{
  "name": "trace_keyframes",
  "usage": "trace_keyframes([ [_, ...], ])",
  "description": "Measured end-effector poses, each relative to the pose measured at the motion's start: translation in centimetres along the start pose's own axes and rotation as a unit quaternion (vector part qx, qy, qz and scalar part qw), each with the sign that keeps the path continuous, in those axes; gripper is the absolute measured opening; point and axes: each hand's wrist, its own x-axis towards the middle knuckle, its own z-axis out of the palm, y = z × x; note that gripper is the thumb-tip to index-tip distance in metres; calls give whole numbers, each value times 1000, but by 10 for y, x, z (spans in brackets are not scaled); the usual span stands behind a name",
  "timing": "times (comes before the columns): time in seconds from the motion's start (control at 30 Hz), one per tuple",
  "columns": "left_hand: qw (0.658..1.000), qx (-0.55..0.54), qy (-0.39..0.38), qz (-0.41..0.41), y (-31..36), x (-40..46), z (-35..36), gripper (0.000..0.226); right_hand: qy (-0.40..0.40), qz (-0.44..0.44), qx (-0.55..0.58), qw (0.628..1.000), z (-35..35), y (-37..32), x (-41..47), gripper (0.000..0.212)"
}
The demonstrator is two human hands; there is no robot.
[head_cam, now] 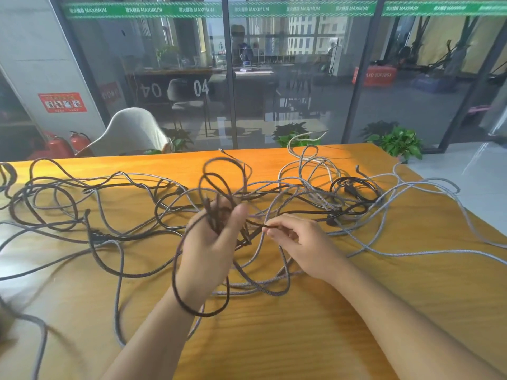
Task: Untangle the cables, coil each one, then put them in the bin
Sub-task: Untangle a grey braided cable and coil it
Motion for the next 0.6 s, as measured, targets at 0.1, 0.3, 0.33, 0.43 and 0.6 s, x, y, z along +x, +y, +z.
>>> trace_keyframes([
  [0.1, 989, -102, 102, -27, 11, 6, -15, 29, 30, 28, -23, 999, -6, 15, 5, 17],
  [0.3, 997, -42, 45, -45, -1, 7, -31, 35, 78, 19, -54, 995, -10, 25, 8, 17],
  [0.33, 999, -9, 18, -44, -2, 5, -26, 38, 87, 3, -56, 995, -9, 22, 7, 17],
  [0.43, 999, 31, -33, -15, 3, 2, -10, 32, 119, -57, -74, 988, -9, 12, 4, 15],
  [0.6, 996, 49, -73, -20, -1, 2, 11, 40, 135, -140, -83, 977, -7, -6, 0, 17],
])
